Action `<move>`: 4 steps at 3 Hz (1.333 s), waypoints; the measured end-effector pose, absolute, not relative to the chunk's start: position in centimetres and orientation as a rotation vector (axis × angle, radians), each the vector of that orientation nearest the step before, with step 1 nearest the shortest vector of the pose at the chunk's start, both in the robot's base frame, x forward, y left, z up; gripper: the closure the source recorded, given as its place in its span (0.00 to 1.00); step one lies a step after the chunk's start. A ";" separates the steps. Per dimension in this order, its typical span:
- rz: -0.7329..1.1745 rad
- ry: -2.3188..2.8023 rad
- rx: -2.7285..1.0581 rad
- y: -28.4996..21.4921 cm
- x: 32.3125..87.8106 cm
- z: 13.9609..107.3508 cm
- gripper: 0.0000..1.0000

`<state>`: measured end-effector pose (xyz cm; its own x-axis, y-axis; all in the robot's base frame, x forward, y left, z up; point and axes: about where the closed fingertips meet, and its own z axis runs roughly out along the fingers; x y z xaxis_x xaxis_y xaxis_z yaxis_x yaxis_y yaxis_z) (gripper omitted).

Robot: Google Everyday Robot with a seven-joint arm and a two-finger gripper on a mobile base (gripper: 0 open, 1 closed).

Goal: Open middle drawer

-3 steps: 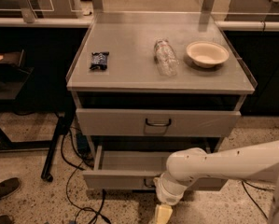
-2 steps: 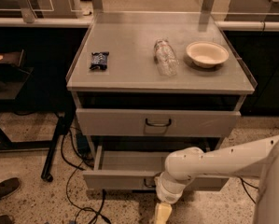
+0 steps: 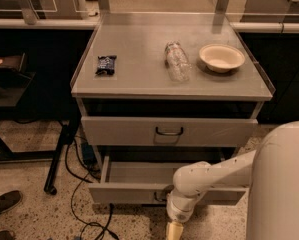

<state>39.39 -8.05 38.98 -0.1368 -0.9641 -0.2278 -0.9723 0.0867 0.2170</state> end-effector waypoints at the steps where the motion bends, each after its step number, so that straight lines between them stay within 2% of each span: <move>1: 0.500 2.305 -2.036 -8.1 39.1 39.5 0.00; 2: 0.507 2.337 -1.978 -9.6 36.2 41.1 0.00; 3: 0.507 2.337 -1.977 -9.2 36.2 41.5 0.00; 4: 0.509 2.410 -1.862 -11.0 32.5 43.3 0.00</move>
Offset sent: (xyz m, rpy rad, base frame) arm -0.1169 -0.0670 0.0449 -0.0001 0.0446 -0.1277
